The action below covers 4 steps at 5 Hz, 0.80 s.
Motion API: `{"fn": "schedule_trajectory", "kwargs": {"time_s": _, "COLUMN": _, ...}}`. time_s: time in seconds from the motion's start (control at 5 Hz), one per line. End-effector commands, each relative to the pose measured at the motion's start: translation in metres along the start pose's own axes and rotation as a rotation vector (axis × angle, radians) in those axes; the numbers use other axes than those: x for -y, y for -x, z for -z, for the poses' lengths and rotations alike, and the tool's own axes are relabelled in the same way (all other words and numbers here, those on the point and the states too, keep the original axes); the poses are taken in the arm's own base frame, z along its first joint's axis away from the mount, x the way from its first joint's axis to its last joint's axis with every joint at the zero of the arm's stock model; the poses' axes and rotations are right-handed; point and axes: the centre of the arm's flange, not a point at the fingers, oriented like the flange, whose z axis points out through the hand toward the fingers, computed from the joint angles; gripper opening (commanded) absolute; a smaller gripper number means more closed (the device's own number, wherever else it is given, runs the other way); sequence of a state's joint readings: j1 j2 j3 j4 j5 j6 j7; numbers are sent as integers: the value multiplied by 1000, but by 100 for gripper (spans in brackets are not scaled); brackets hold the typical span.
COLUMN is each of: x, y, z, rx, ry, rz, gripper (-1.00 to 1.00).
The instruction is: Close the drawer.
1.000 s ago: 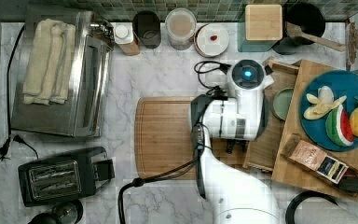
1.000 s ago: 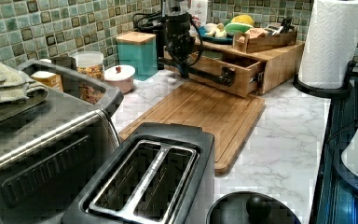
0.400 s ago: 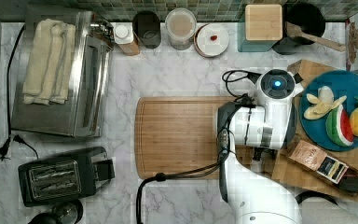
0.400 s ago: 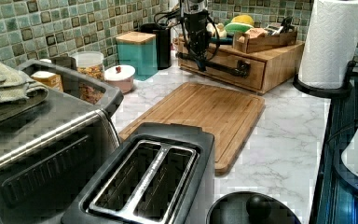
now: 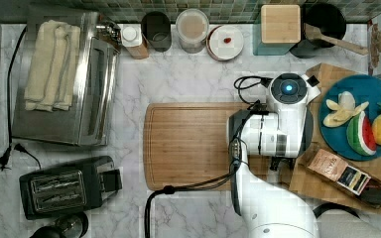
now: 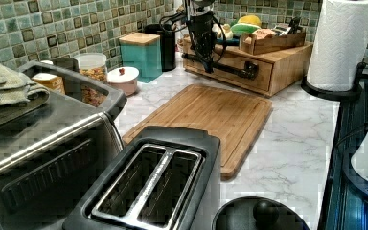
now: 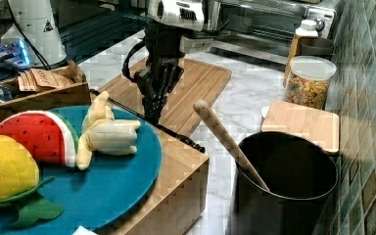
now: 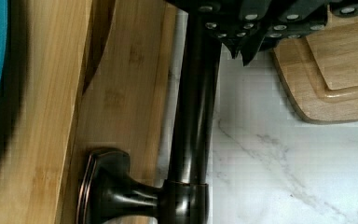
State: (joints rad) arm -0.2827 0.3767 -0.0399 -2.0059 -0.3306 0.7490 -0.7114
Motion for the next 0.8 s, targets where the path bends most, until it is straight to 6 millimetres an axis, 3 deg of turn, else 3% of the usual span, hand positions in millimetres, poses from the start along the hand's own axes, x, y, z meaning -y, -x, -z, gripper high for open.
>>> {"fn": "schedule_trajectory", "kwargs": {"time_s": 0.2, "x": -175, "y": 24, "z": 30, "rx": -30, "ry": 118, "rz": -265, "gripper": -100}}
{"fn": "schedule_trajectory", "kwargs": {"time_s": 0.8, "x": -176, "y": 24, "z": 30, "rx": -30, "ry": 118, "rz": -265, "gripper": -100}}
